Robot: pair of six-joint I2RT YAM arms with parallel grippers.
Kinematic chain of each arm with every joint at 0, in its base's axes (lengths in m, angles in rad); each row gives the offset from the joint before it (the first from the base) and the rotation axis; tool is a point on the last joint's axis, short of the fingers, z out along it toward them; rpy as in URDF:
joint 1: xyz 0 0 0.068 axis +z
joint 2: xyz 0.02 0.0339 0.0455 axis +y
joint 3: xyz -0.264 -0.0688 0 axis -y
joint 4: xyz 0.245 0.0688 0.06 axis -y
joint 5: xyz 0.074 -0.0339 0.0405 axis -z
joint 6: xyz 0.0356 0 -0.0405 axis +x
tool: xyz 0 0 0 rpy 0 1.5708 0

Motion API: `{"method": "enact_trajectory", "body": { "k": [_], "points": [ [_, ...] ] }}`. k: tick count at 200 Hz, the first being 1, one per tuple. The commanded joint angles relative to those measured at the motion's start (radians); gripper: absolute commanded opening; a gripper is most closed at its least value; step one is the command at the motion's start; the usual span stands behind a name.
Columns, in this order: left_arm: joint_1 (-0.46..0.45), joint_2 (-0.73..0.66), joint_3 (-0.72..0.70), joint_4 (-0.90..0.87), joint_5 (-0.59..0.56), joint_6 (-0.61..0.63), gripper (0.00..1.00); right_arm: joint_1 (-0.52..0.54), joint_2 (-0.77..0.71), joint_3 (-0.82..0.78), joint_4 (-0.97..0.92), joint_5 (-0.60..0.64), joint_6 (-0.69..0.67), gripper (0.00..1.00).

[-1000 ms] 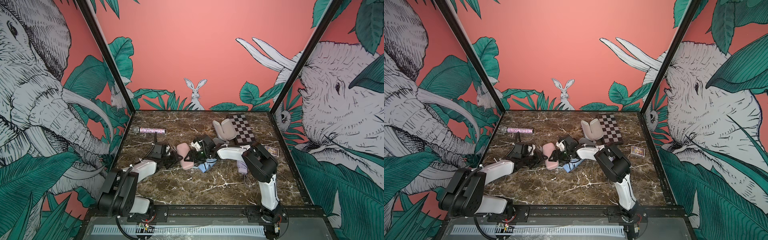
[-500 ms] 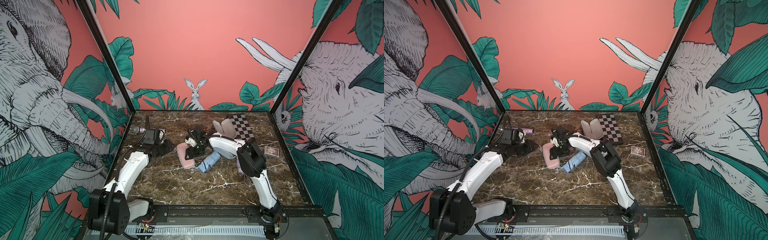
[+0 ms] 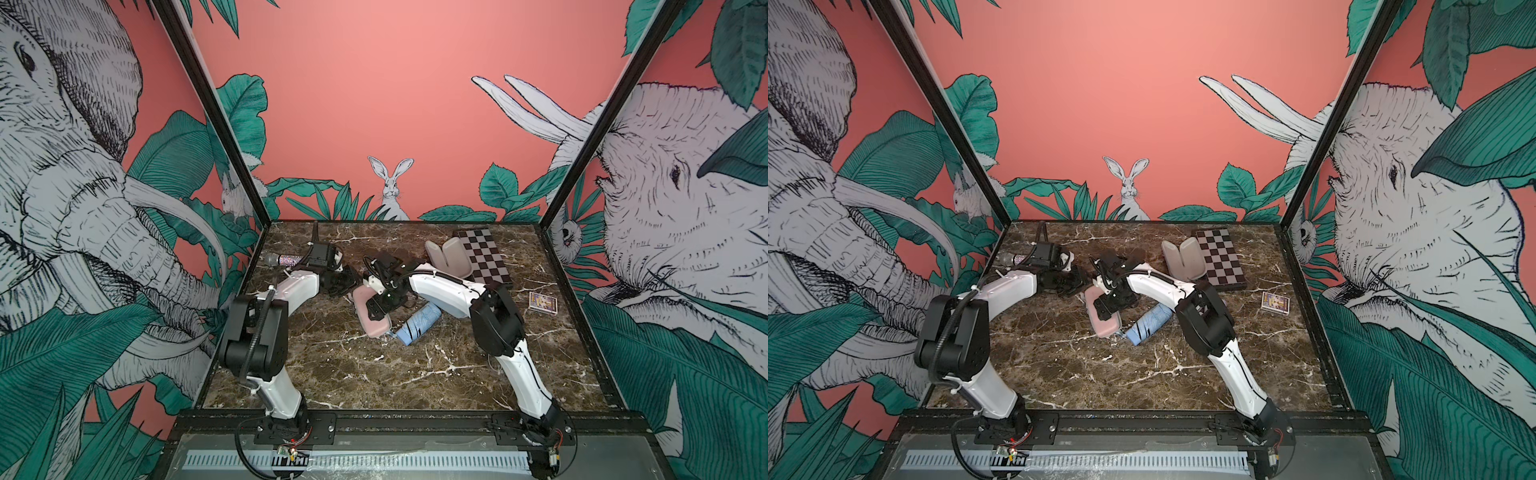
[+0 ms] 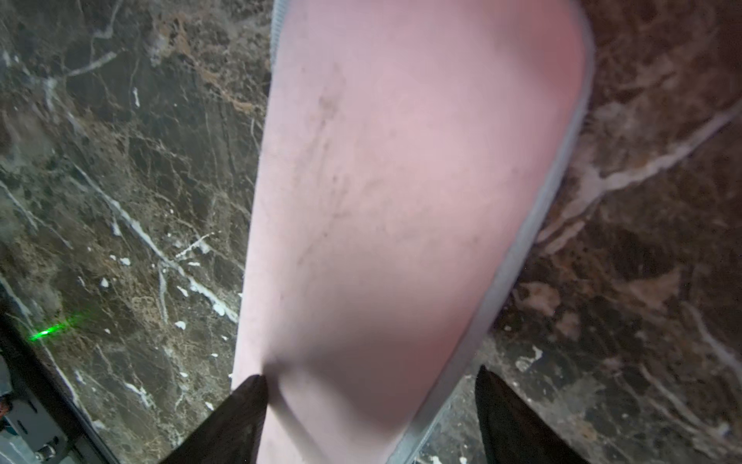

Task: Put umbrellas into zippered umbrella sleeves
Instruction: Adjust the umbrella sleeve at the center of the board.

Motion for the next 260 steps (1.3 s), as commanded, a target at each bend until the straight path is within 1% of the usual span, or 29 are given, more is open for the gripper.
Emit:
{"method": "enact_trajectory", "body": {
  "k": [1,21,37,51,62,75,87,103,118,135,161,185,194,215,238,260],
  "points": [
    [-0.024,0.014,0.001,0.016,0.03,-0.018,0.47,-0.002,-0.053,-0.064,0.098,0.013,0.134,0.8],
    [-0.025,0.037,-0.038,-0.027,0.0,-0.015,0.44,-0.009,-0.131,-0.145,0.178,0.039,0.223,0.8],
    [-0.023,0.033,-0.07,-0.044,-0.03,-0.01,0.43,-0.005,-0.21,-0.196,0.204,0.084,0.328,0.8],
    [-0.023,0.027,-0.088,-0.049,-0.039,-0.009,0.43,0.021,-0.307,-0.297,0.278,0.14,0.494,0.81],
    [-0.024,0.022,-0.096,-0.053,-0.041,-0.01,0.43,0.061,-0.38,-0.375,0.312,0.206,0.618,0.82],
    [-0.023,0.018,-0.106,-0.048,-0.043,-0.012,0.43,0.106,-0.447,-0.47,0.36,0.254,0.777,0.83],
    [-0.023,0.015,-0.113,-0.047,-0.04,-0.015,0.43,0.154,-0.475,-0.55,0.419,0.245,0.914,0.83],
    [-0.023,0.004,-0.121,-0.05,-0.036,-0.019,0.43,0.216,-0.479,-0.653,0.54,0.196,1.067,0.82],
    [-0.024,-0.016,-0.128,-0.067,-0.047,-0.014,0.43,0.252,-0.466,-0.691,0.594,0.153,1.167,0.83],
    [-0.023,-0.044,-0.143,-0.08,-0.057,-0.011,0.43,0.265,-0.491,-0.76,0.643,0.164,1.254,0.84],
    [-0.023,-0.067,-0.168,-0.077,-0.05,-0.021,0.43,0.263,-0.523,-0.791,0.603,0.196,1.269,0.86],
    [-0.024,-0.104,-0.198,-0.09,-0.065,-0.026,0.42,0.235,-0.503,-0.816,0.625,0.173,1.259,0.86],
    [-0.023,-0.127,-0.211,-0.101,-0.075,-0.027,0.42,0.217,-0.49,-0.823,0.654,0.172,1.229,0.86],
    [-0.023,-0.192,-0.262,-0.127,-0.096,-0.025,0.42,0.158,-0.441,-0.791,0.656,0.133,1.124,0.84],
    [-0.023,-0.264,-0.319,-0.167,-0.113,-0.02,0.42,0.111,-0.398,-0.741,0.621,0.103,1.025,0.8],
    [-0.021,-0.334,-0.368,-0.21,-0.133,-0.023,0.42,0.078,-0.354,-0.664,0.548,0.084,0.92,0.77]
  ]
}}
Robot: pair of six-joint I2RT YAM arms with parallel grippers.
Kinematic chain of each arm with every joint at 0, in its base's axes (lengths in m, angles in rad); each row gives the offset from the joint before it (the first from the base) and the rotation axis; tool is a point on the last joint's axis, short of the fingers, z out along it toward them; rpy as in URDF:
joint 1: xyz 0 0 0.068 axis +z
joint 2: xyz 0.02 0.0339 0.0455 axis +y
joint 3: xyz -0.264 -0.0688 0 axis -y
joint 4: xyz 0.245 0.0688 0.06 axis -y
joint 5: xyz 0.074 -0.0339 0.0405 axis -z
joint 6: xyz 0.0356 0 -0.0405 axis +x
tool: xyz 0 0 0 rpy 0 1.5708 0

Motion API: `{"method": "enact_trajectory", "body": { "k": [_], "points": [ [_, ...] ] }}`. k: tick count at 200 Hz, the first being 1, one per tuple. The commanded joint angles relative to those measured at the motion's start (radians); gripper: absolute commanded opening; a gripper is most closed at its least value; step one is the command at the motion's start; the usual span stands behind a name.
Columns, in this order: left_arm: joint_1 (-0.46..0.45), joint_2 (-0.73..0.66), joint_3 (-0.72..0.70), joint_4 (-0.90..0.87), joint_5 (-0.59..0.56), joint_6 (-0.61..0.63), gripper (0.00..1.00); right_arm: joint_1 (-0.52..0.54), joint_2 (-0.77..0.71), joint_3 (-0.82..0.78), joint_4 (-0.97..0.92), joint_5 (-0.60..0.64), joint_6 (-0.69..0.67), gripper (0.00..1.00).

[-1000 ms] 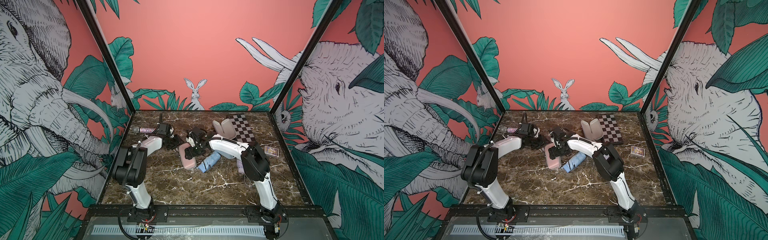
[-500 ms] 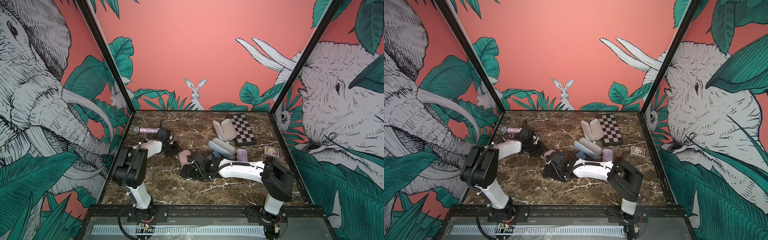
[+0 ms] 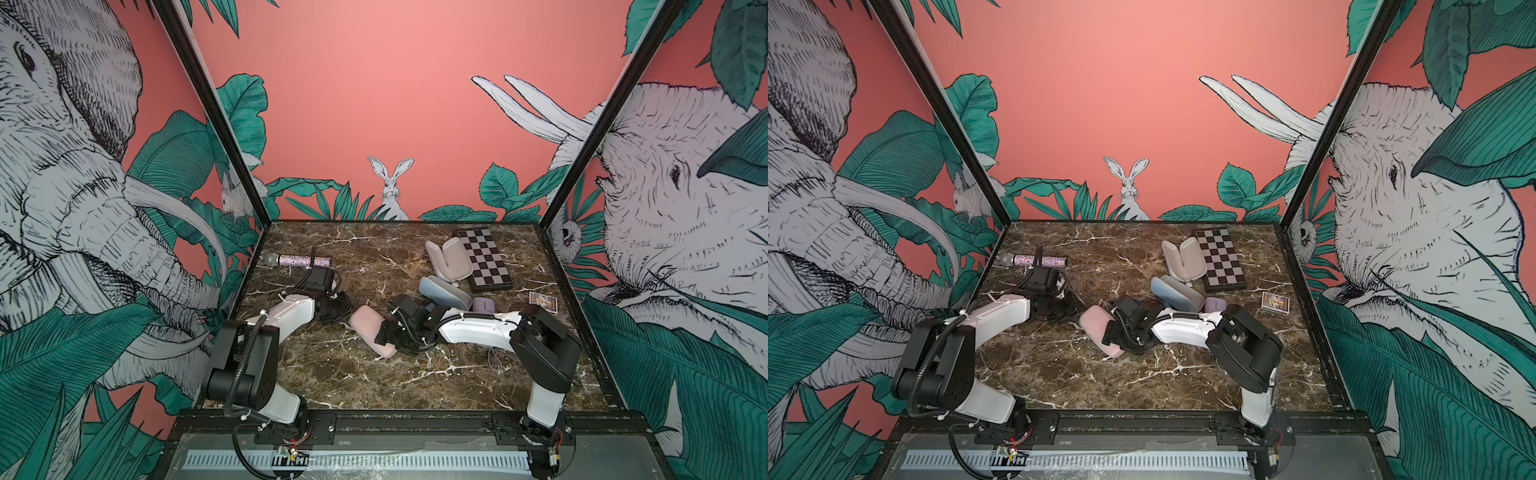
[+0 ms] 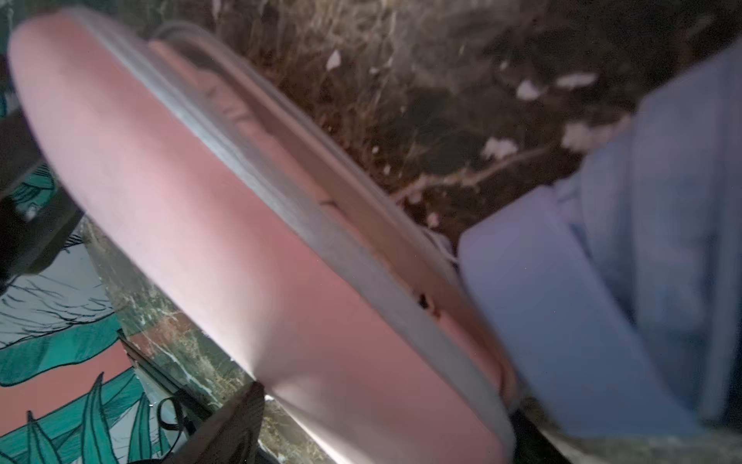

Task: Put umbrellas into zippered umbrella sleeves
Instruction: Adjust the umbrella sleeve at the center of the board.

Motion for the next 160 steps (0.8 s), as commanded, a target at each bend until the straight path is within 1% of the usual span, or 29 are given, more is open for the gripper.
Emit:
{"method": "enact_trajectory", "body": {
  "k": [1,23,43,56,68,80,95,112,127,141,160],
  "points": [
    [-0.012,-0.075,-0.063,-0.131,0.009,0.001,0.42,-0.045,0.052,0.088,0.01,0.045,-0.069,0.77],
    [0.0,-0.149,-0.108,-0.173,-0.018,-0.011,0.42,-0.072,0.11,0.202,-0.093,0.039,-0.188,0.74],
    [0.062,-0.241,-0.107,-0.266,-0.045,0.008,0.43,-0.087,0.155,0.26,-0.149,0.042,-0.259,0.71],
    [0.097,-0.306,-0.073,-0.334,-0.083,0.044,0.44,-0.089,0.176,0.292,-0.183,0.047,-0.298,0.69],
    [0.103,-0.338,-0.011,-0.407,-0.125,0.082,0.45,-0.087,0.188,0.309,-0.193,0.049,-0.323,0.69],
    [0.103,-0.344,0.05,-0.452,-0.114,0.12,0.45,-0.087,0.199,0.323,-0.202,0.046,-0.337,0.69],
    [0.068,-0.326,0.102,-0.43,-0.074,0.154,0.45,-0.087,0.211,0.34,-0.208,0.04,-0.349,0.69],
    [0.028,-0.264,0.169,-0.369,-0.006,0.17,0.46,-0.086,0.218,0.355,-0.218,0.04,-0.365,0.7],
    [0.015,-0.188,0.246,-0.312,0.043,0.198,0.52,-0.087,0.223,0.381,-0.243,0.045,-0.385,0.72],
    [0.012,-0.109,0.297,-0.243,0.053,0.228,0.59,-0.088,0.219,0.397,-0.257,0.042,-0.401,0.75],
    [0.002,-0.001,0.388,-0.224,0.08,0.27,0.61,-0.087,0.199,0.408,-0.264,0.054,-0.418,0.76]
  ]
}}
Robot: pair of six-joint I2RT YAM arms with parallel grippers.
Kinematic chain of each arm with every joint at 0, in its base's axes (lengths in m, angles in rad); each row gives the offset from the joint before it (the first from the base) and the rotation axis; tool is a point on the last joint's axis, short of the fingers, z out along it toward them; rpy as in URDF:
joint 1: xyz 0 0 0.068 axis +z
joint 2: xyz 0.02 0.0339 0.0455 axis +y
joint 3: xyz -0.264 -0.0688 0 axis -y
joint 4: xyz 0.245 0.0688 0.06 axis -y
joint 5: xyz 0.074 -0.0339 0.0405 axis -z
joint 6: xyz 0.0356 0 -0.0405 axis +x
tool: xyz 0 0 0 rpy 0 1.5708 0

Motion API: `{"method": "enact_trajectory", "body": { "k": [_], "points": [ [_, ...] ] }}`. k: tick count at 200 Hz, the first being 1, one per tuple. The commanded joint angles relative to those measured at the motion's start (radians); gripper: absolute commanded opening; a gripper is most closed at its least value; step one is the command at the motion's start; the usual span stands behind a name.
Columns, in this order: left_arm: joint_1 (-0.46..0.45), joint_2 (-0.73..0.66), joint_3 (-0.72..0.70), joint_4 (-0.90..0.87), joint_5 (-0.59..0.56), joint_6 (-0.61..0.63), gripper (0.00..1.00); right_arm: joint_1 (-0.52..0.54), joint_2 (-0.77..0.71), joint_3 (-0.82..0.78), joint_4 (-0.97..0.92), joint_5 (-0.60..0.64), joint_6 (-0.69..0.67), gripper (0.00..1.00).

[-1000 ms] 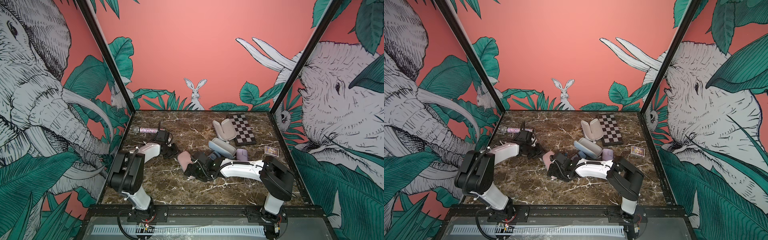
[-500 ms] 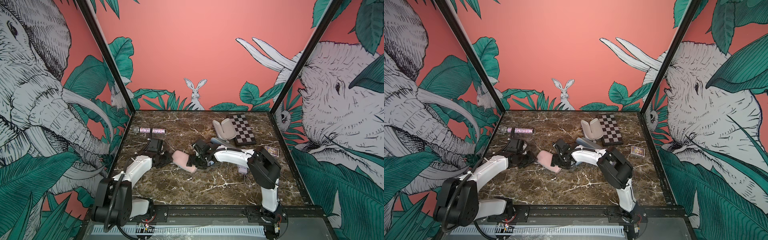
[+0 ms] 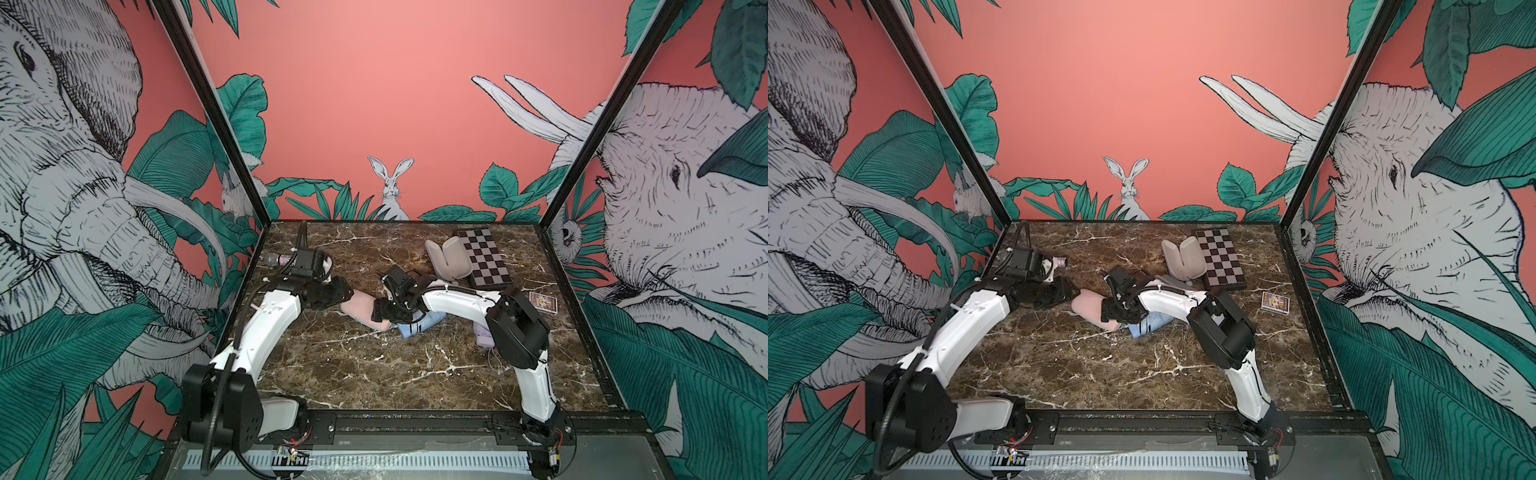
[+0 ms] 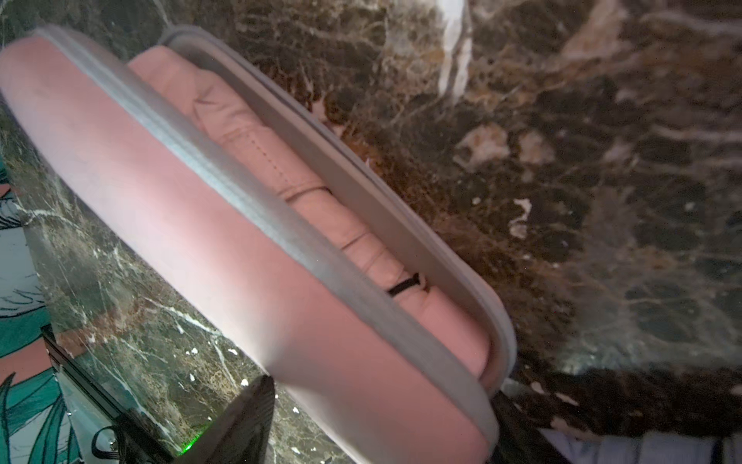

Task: Put umbrellas into zippered umbrella sleeves
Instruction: Adjust the umbrella sleeve at the center of the board.

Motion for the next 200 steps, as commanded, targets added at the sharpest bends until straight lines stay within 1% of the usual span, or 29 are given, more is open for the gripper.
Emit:
{"method": "enact_trajectory", "body": {
  "k": [1,28,48,69,109,125,143,158,176,187,200],
  "points": [
    [-0.008,0.103,0.095,0.058,0.057,0.084,0.61,0.002,-0.006,0.033,-0.039,0.034,-0.046,0.77],
    [-0.013,0.188,0.113,0.13,0.135,0.039,0.58,-0.001,-0.046,0.012,-0.033,0.074,-0.051,0.79],
    [-0.013,0.223,0.089,0.178,0.155,0.014,0.56,-0.019,-0.03,-0.006,0.036,0.037,-0.019,0.78],
    [-0.013,0.247,0.087,0.198,0.163,0.0,0.54,-0.03,-0.006,0.029,0.037,0.07,-0.027,0.78],
    [-0.013,0.278,0.094,0.179,0.146,0.02,0.53,-0.062,-0.012,0.037,0.048,0.077,-0.03,0.79],
    [-0.008,0.292,0.088,0.175,0.135,0.027,0.52,-0.066,0.012,0.071,0.028,0.076,-0.047,0.8],
    [0.003,0.28,0.092,0.173,0.143,0.016,0.51,-0.069,0.059,0.116,0.019,0.069,-0.048,0.8],
    [0.004,0.247,0.125,0.134,0.141,0.026,0.51,-0.069,0.091,0.134,0.028,0.077,-0.035,0.79],
    [0.001,0.22,0.145,0.085,0.175,0.04,0.49,-0.069,0.125,0.157,0.045,0.078,-0.021,0.78],
    [-0.002,0.206,0.114,0.081,0.203,0.032,0.47,-0.069,0.143,0.174,0.043,0.082,-0.02,0.78],
    [-0.007,0.181,0.039,0.134,0.258,-0.004,0.43,-0.069,0.159,0.189,0.039,0.089,-0.019,0.77]
  ]
}}
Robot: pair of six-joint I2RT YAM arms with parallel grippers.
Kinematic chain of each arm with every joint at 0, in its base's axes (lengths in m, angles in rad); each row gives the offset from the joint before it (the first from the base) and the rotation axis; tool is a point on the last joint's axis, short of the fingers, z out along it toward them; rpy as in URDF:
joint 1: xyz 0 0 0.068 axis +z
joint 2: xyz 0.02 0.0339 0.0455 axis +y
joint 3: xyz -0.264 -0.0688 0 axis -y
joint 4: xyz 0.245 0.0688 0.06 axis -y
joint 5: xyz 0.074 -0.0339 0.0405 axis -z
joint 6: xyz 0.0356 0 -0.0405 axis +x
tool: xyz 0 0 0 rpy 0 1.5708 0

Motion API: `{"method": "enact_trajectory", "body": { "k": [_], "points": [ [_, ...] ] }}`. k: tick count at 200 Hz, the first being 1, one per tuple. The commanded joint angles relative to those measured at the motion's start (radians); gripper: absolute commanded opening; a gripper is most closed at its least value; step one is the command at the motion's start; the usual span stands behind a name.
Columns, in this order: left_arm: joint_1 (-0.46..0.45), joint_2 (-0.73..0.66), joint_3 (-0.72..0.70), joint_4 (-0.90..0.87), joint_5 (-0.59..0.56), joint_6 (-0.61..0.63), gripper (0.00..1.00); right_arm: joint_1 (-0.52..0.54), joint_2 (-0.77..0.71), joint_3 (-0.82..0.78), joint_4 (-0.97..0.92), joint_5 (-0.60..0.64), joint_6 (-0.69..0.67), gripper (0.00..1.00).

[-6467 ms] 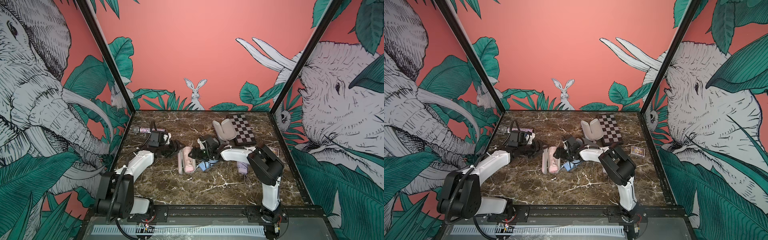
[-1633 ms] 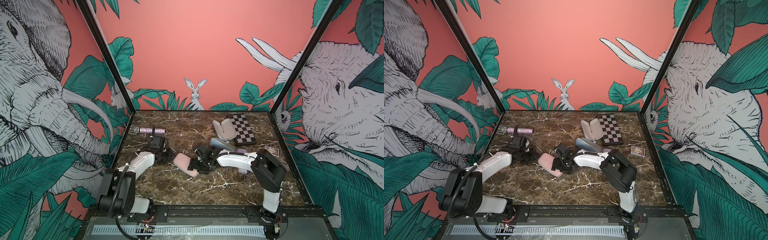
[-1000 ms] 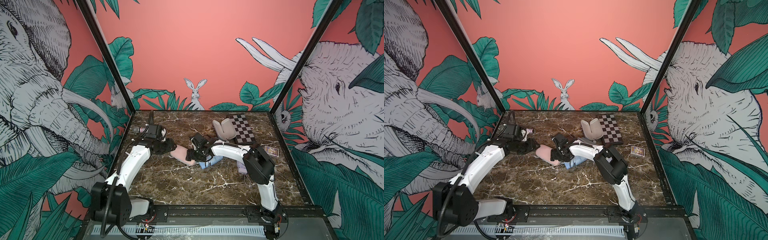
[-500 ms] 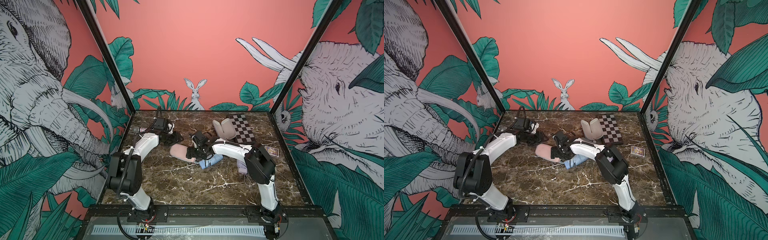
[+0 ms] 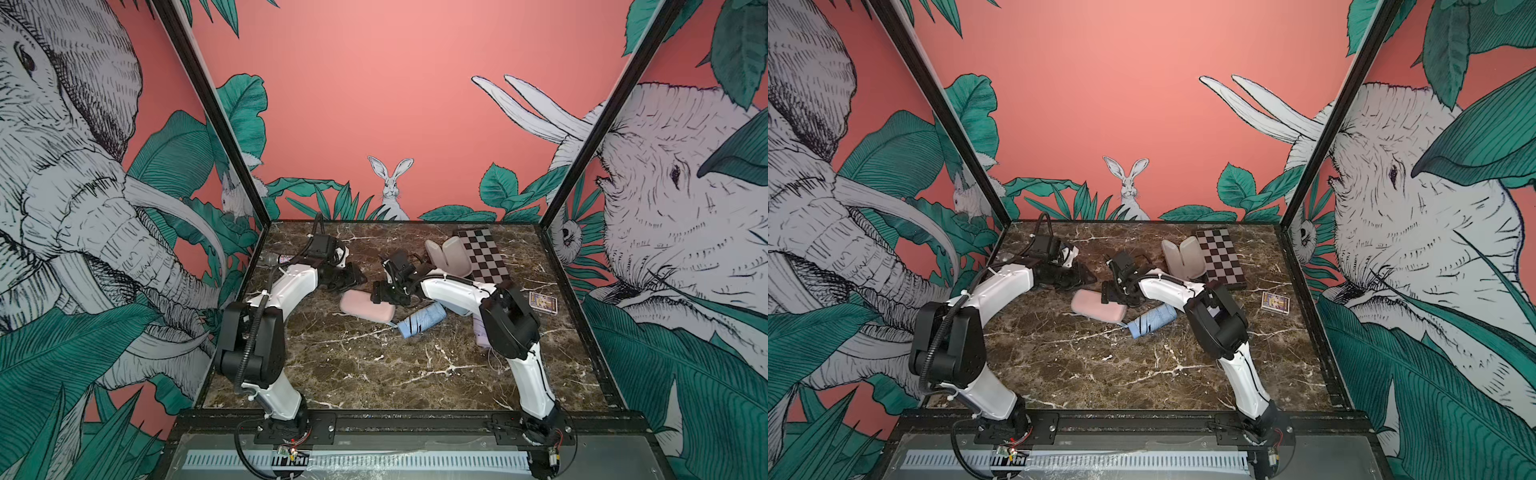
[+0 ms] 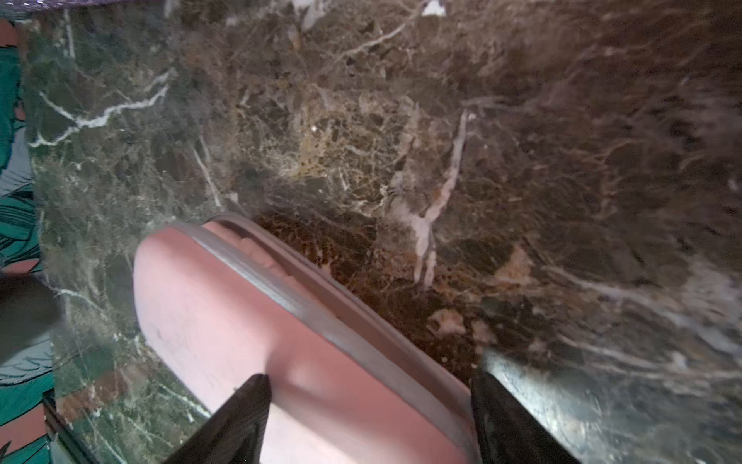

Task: Put umbrellas into zippered umbrella sleeves
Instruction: Adjust the umbrella sleeve at the center of the board.

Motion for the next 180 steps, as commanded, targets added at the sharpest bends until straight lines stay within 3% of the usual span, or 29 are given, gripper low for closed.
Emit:
{"method": "enact_trajectory", "body": {
  "k": [1,19,48,80,126,153,180],
  "points": [
    [-0.004,-0.085,-0.075,0.007,0.095,-0.019,0.43,0.0,0.037,0.034,-0.009,0.029,0.011,0.77],
    [-0.007,-0.126,-0.167,0.088,0.166,-0.067,0.39,0.0,0.049,0.045,-0.012,0.04,0.01,0.77],
    [-0.009,-0.084,-0.238,0.149,0.16,-0.078,0.29,-0.001,0.071,0.072,-0.02,0.034,0.0,0.76],
    [-0.004,0.034,-0.247,0.243,0.126,-0.118,0.25,0.0,0.06,0.094,-0.034,0.031,-0.029,0.76],
    [0.029,0.125,-0.236,0.266,0.114,-0.154,0.22,0.004,-0.073,0.032,-0.052,0.101,-0.058,0.76],
    [0.035,0.148,-0.248,0.28,0.117,-0.175,0.21,0.06,-0.209,-0.074,-0.037,0.217,-0.014,0.77],
    [0.036,0.167,-0.234,0.291,0.129,-0.202,0.21,0.184,-0.301,-0.197,-0.03,0.403,0.113,0.76]
  ]
}}
